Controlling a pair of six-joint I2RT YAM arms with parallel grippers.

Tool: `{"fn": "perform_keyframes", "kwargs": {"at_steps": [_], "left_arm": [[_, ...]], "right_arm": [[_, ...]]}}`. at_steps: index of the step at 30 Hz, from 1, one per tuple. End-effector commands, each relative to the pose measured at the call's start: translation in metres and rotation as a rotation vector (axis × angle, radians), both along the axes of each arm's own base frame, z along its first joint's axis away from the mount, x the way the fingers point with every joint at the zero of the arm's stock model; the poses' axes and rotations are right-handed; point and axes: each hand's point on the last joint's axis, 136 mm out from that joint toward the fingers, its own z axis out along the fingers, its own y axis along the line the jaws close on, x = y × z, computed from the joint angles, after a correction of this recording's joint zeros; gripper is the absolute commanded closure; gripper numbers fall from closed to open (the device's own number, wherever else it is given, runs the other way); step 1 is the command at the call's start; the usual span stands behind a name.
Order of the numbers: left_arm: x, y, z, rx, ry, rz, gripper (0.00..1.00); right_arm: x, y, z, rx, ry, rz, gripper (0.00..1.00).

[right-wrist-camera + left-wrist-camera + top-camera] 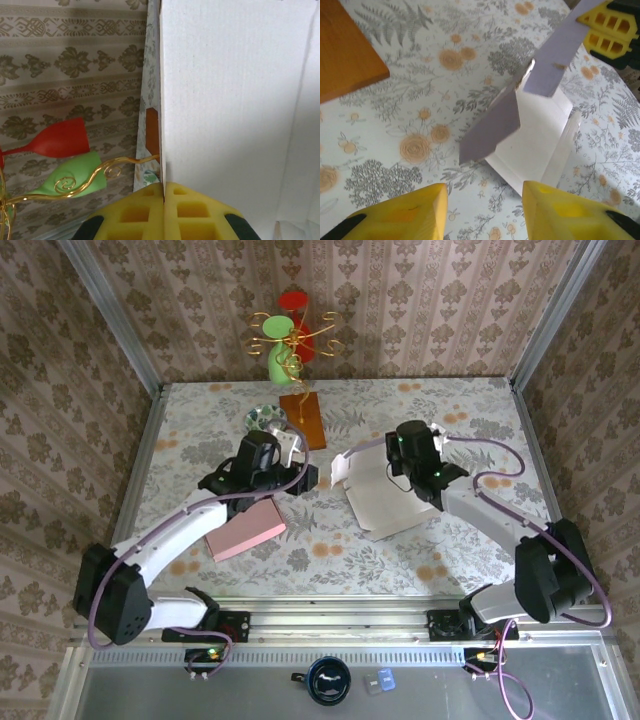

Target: Fold the paper box

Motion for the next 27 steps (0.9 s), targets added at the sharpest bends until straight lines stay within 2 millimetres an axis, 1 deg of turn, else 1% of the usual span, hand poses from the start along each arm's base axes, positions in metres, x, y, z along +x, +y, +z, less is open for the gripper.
{"fn": "perform_keyframes", "kwargs": {"at_steps": [1, 3, 6, 9, 11, 14, 18, 21, 24, 27], "left_arm": [[-0.004, -0.002, -0.021, -0.029, 0.111, 0.024, 0.58], [-0.001, -0.004, -0.024, -0.036, 0.121, 0.033, 0.58], [0.005, -0.006, -0.030, -0.038, 0.131, 0.041, 0.58], [0.010, -0.008, -0.038, -0.028, 0.144, 0.046, 0.58], [0.013, -0.009, -0.045, -0.020, 0.154, 0.050, 0.58], [0.018, -0.011, -0.049, -0.016, 0.145, 0.047, 0.58], [0.023, -0.013, -0.052, -0.002, 0.105, 0.025, 0.59], [0.025, -0.012, -0.059, 0.030, 0.047, -0.016, 0.61], [0.028, -0.012, -0.063, 0.034, -0.012, -0.065, 0.65], [0.029, -0.018, -0.067, 0.032, -0.044, -0.123, 0.69]], "right_arm": [[0.009, -0.005, -0.007, -0.019, -0.093, -0.033, 1.00], [0.008, -0.003, -0.012, -0.042, -0.103, 0.001, 1.00], [0.007, -0.001, -0.013, -0.071, -0.180, 0.040, 1.00], [0.008, -0.001, -0.024, -0.065, -0.231, 0.064, 1.00], [0.011, 0.002, -0.036, -0.036, -0.242, 0.101, 1.00], [0.013, 0.003, -0.048, -0.009, -0.253, 0.119, 1.00], [0.014, 0.003, -0.052, -0.007, -0.250, 0.132, 1.00], [0.015, 0.004, -0.054, -0.014, -0.240, 0.145, 1.00], [0.015, 0.005, -0.062, -0.015, -0.223, 0.156, 1.00], [0.014, 0.006, -0.066, -0.004, -0.215, 0.158, 1.00]]}}
